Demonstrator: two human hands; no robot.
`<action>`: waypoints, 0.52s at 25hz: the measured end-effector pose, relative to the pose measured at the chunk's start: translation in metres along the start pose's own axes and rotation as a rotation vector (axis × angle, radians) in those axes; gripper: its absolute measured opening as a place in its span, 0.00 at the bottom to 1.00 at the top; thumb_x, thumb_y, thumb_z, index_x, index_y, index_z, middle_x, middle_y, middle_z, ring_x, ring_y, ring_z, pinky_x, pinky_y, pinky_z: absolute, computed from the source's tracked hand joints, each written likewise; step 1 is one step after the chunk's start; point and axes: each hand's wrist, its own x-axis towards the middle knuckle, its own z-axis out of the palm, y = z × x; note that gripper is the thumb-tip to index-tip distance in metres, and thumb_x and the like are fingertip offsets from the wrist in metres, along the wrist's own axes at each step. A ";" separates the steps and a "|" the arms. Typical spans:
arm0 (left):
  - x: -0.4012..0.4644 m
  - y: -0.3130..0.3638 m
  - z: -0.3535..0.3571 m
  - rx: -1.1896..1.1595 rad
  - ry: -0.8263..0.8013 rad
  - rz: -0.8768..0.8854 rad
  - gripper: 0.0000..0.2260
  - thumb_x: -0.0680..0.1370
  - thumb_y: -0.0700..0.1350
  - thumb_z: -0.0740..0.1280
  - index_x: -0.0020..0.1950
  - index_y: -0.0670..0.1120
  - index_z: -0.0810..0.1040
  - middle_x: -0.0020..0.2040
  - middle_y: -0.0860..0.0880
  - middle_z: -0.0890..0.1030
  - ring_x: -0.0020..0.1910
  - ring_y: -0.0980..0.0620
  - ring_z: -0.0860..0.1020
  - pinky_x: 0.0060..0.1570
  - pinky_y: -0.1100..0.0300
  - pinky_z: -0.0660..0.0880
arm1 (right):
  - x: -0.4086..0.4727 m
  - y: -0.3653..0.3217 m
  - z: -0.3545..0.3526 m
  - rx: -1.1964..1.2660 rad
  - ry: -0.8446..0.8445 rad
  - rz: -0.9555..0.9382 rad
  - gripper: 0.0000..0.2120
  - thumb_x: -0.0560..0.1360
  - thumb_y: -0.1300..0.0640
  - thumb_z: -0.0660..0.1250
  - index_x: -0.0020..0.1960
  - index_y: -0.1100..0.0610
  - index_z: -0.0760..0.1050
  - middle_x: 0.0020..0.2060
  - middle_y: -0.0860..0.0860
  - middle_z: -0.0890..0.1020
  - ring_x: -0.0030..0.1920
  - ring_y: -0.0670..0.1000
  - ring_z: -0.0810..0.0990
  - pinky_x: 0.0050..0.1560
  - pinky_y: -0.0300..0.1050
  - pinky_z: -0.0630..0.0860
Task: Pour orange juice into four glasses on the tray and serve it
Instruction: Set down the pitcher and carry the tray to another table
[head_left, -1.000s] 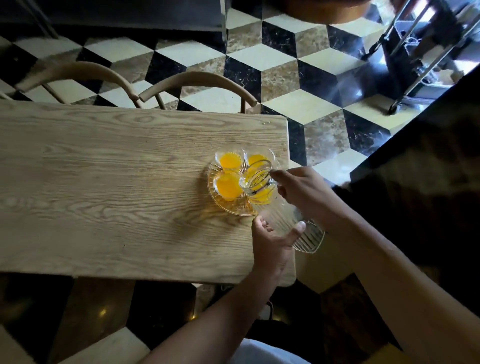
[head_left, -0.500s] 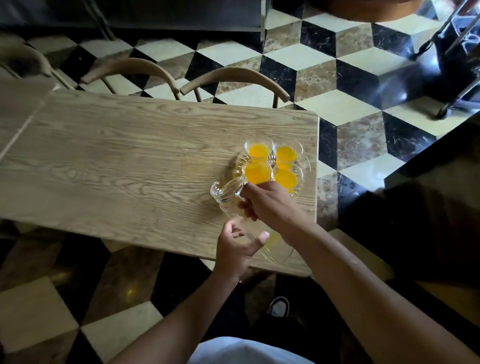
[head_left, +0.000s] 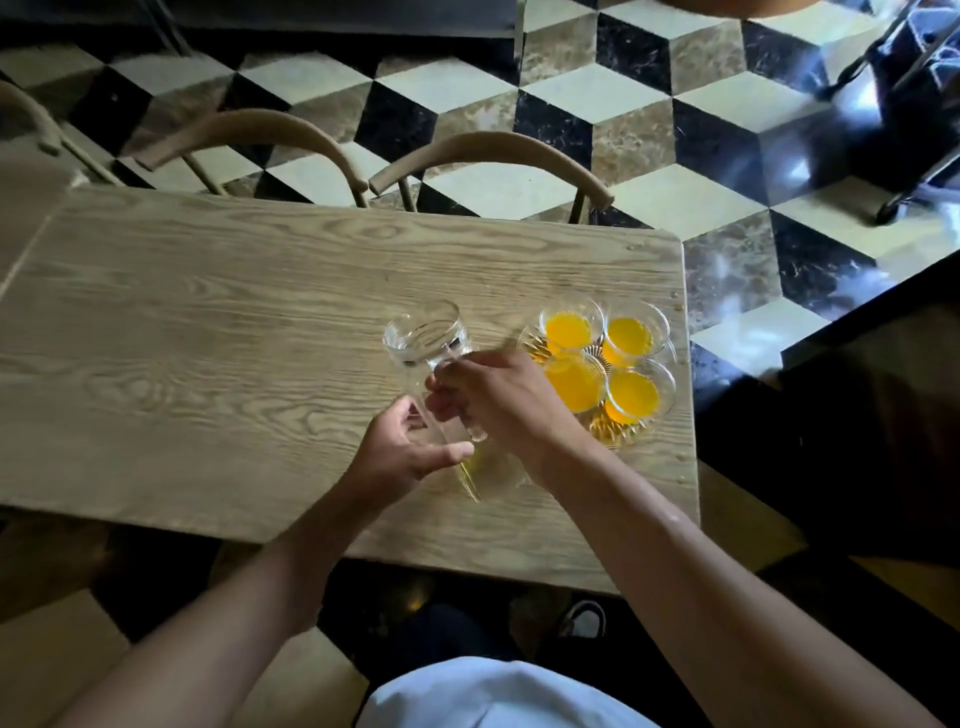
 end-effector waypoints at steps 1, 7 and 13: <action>0.016 0.008 -0.011 0.024 -0.027 0.017 0.28 0.59 0.48 0.84 0.57 0.53 0.79 0.53 0.63 0.87 0.56 0.61 0.85 0.48 0.69 0.80 | 0.009 -0.003 0.004 0.011 0.019 -0.009 0.11 0.70 0.52 0.69 0.39 0.59 0.85 0.35 0.51 0.88 0.40 0.52 0.87 0.40 0.46 0.77; 0.111 0.040 -0.048 0.168 -0.112 0.124 0.35 0.57 0.49 0.84 0.62 0.55 0.79 0.59 0.48 0.86 0.57 0.38 0.85 0.54 0.45 0.84 | 0.047 0.002 0.013 0.182 0.116 -0.135 0.09 0.76 0.57 0.68 0.46 0.61 0.84 0.42 0.49 0.88 0.45 0.44 0.86 0.45 0.35 0.77; 0.163 0.050 -0.053 0.401 -0.281 0.267 0.39 0.61 0.50 0.87 0.69 0.54 0.75 0.65 0.51 0.81 0.51 0.45 0.80 0.59 0.39 0.79 | 0.061 0.038 0.022 0.240 0.192 -0.275 0.08 0.81 0.65 0.64 0.54 0.68 0.81 0.50 0.62 0.85 0.52 0.51 0.84 0.55 0.41 0.77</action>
